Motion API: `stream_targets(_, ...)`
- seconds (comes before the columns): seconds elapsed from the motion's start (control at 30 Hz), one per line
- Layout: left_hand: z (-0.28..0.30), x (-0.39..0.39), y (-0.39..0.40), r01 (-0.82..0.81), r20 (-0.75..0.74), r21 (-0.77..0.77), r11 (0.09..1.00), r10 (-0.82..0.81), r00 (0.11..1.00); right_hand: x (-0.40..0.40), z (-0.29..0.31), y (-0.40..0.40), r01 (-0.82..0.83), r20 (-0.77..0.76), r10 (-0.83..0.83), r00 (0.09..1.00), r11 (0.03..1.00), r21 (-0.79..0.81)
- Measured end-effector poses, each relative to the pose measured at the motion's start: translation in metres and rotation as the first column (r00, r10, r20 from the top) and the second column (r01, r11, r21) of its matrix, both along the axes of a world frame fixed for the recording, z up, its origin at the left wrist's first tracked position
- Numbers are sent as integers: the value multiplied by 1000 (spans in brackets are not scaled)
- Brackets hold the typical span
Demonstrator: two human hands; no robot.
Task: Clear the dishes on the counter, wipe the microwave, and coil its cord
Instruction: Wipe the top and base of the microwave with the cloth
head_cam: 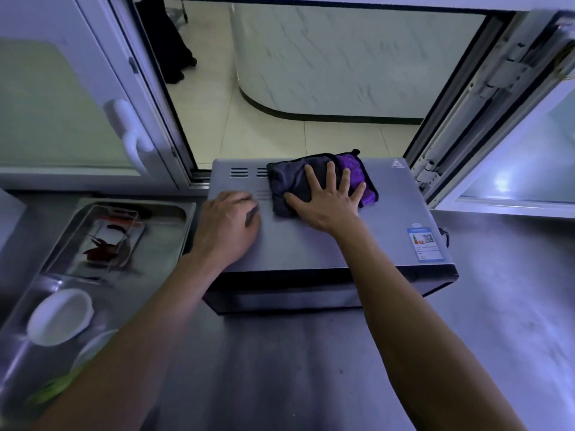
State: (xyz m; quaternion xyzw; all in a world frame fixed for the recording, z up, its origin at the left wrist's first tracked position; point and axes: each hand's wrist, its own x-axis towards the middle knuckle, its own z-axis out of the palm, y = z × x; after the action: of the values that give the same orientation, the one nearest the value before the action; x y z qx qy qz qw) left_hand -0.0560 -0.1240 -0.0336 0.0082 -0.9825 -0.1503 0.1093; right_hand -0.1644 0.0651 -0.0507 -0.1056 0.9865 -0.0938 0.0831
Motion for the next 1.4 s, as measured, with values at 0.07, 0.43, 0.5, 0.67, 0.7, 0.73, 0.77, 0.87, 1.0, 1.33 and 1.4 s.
stream_targets(0.07,1,13,-20,-22,-8,0,1000,22,1000,8,0,-22,-27,6,27,1000,1000,1)
stream_targets(0.43,-2,71,-90,-92,-11,68,993,93,996,57,2,-113,-130,24,130,991,991,27)
stream_targets(0.5,-1,77,-94,-87,-31,86,993,90,995,69,2,-119,-136,25,135,991,990,31)
stream_targets(0.67,3,92,-92,-74,-75,137,988,85,994,108,0,-122,-162,19,162,987,986,34)
stream_targets(0.7,3,95,-91,-71,-81,145,987,84,993,117,-2,-120,-171,13,170,985,985,30)
stream_targets(0.73,3,98,-89,-72,-87,157,985,86,993,126,-3,-117,-175,6,175,985,984,26)
stream_targets(0.77,3,101,-87,-74,-92,170,983,90,992,134,-4,-113,-176,-2,176,984,984,25)
stream_targets(0.87,5,105,-76,-75,-105,194,978,96,990,149,-5,-92,-159,-31,160,987,987,33)
stream_targets(1.0,8,99,-46,-36,-108,205,978,59,992,155,-7,-55,-113,-48,115,992,993,47)
stream_targets(1.33,6,71,39,104,-23,105,989,-102,995,136,-6,45,46,-49,-45,998,999,20)
stream_targets(1.4,5,64,52,105,3,68,992,-105,994,130,-4,61,71,-44,-71,997,997,17)
